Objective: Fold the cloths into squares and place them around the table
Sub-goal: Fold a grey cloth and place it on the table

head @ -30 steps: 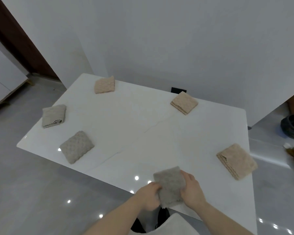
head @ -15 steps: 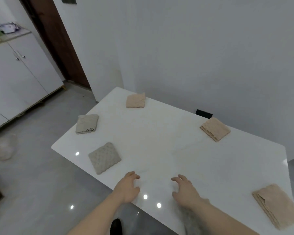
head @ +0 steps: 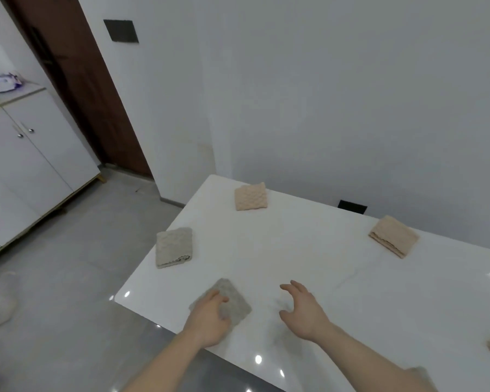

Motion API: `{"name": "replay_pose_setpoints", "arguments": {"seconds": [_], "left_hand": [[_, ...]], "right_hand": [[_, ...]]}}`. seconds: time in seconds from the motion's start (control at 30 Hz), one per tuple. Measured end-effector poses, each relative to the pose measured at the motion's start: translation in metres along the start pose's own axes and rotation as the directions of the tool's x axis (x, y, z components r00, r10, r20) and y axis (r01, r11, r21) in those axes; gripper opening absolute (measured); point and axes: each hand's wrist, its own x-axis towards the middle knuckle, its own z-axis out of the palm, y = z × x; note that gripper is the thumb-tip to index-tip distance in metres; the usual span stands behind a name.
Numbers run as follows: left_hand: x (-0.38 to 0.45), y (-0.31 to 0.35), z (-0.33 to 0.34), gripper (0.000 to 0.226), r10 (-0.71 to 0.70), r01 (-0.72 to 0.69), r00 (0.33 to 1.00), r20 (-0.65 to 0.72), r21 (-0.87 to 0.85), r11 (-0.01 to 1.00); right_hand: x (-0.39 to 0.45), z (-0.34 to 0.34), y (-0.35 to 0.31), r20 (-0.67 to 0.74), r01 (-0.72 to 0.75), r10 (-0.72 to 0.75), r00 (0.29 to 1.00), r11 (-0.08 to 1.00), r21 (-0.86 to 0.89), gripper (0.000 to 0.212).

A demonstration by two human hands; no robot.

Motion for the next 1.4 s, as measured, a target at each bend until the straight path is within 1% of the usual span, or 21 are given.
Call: {"name": "replay_pose_setpoints", "arguments": {"seconds": [0.13,0.3,0.43,0.53,0.67,0.8,0.97,1.07,1.13,1.27,1.4], "left_hand": [[0.006,-0.01,-0.019,0.058,0.001,-0.001,1.0,-0.012,0.011,1.0],[-0.005,-0.042,-0.031,0.06,-0.079,0.083,0.995,-0.061,0.063,0.995],[-0.015,-0.079,-0.045,0.067,-0.147,0.162,0.981,-0.123,0.121,0.979],[-0.016,-0.102,-0.055,0.071,-0.191,0.212,0.974,-0.124,0.183,0.96],[-0.002,-0.132,-0.079,0.072,-0.202,0.219,0.975,-0.095,0.241,0.945],[0.025,-0.167,-0.109,0.073,-0.16,0.167,0.986,-0.051,0.294,0.941],[0.054,-0.226,-0.162,0.074,-0.094,0.084,0.996,0.011,0.346,0.935],[0.07,-0.26,-0.189,0.076,-0.066,0.029,0.994,0.082,0.382,0.924],[0.084,-0.275,-0.205,0.076,-0.048,-0.013,0.99,0.129,0.432,0.902],[0.114,-0.283,-0.223,0.077,0.01,-0.105,0.981,0.193,0.489,0.866],[0.145,-0.27,-0.231,0.08,0.084,-0.181,0.973,0.215,0.484,0.856]], "right_hand": [[0.01,-0.006,-0.008,-0.003,-0.01,0.01,1.0,1.0,-0.006,0.07],[0.03,0.002,-0.022,0.059,-0.008,0.009,0.998,1.0,-0.012,0.074],[0.049,0.025,-0.045,0.126,0.036,-0.03,0.992,0.998,-0.046,0.076],[0.06,0.042,-0.066,0.183,0.052,-0.037,0.982,0.996,-0.077,0.081],[0.079,0.058,-0.093,0.216,0.048,-0.012,0.976,0.986,-0.159,0.082],[0.106,0.078,-0.129,0.19,0.005,0.039,0.981,0.974,-0.224,0.079],[0.135,0.124,-0.188,0.143,-0.133,0.162,0.976,0.972,-0.195,0.078],[0.14,0.147,-0.22,0.127,-0.231,0.254,0.959,0.958,-0.173,0.079],[0.139,0.158,-0.238,0.099,-0.263,0.284,0.954,0.947,-0.186,0.079],[0.128,0.161,-0.26,0.07,-0.321,0.336,0.939,0.933,-0.163,0.078],[0.134,0.149,-0.251,0.041,-0.379,0.384,0.922,0.921,-0.093,0.079]]}}
